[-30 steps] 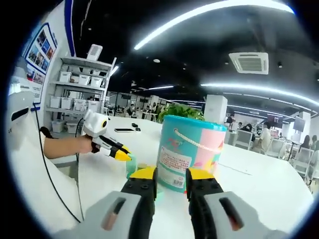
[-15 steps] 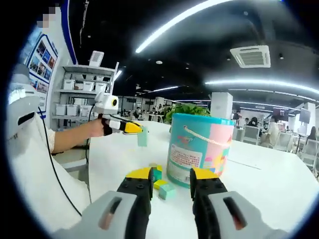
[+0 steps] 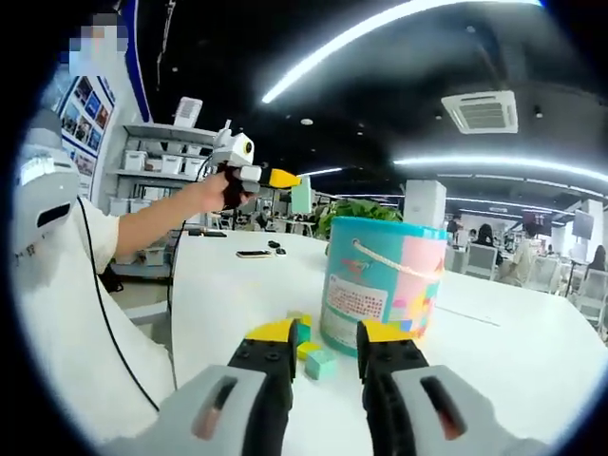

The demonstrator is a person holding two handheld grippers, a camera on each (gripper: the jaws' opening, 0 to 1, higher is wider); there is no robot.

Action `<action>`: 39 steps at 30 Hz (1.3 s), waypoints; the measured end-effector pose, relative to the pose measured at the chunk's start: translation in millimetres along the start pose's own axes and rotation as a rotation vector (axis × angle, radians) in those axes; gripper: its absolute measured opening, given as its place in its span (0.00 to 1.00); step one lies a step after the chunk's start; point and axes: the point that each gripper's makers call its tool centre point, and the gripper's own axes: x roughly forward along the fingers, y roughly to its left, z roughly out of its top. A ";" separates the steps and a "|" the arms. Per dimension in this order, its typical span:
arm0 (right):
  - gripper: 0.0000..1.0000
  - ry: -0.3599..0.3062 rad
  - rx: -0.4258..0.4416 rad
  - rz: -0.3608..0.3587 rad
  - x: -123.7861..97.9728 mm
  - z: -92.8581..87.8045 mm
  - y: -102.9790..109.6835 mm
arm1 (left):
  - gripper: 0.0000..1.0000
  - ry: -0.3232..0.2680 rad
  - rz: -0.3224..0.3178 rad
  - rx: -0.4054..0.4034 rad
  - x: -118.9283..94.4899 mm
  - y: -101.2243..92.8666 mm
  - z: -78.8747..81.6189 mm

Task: Arrange the toys in the designated storage area by placing each visible toy with the group until no toy remains scattered across the table.

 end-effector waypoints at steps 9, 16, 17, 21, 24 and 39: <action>0.33 0.014 0.015 -0.015 -7.4 7.1 -0.3 | 0.10 0.010 -0.031 0.086 25.4 2.1 29.5; 0.35 0.038 -0.040 -0.046 -10.3 7.9 -2.3 | 0.10 -0.013 -0.056 0.087 52.7 10.3 53.1; 0.34 0.040 -0.045 -0.050 -9.8 8.0 -2.7 | 0.10 -0.006 -0.058 0.086 58.4 11.9 53.3; 0.32 0.032 -0.042 -0.045 -7.6 9.6 -2.5 | 0.10 0.002 -0.047 0.070 74.7 20.2 51.1; 0.32 0.027 -0.048 -0.043 -6.0 11.6 -2.0 | 0.10 0.020 -0.026 0.055 86.5 30.2 41.7; 0.30 0.017 -0.075 -0.064 -13.9 14.0 -5.5 | 0.10 0.111 -0.013 0.063 127.6 27.2 6.8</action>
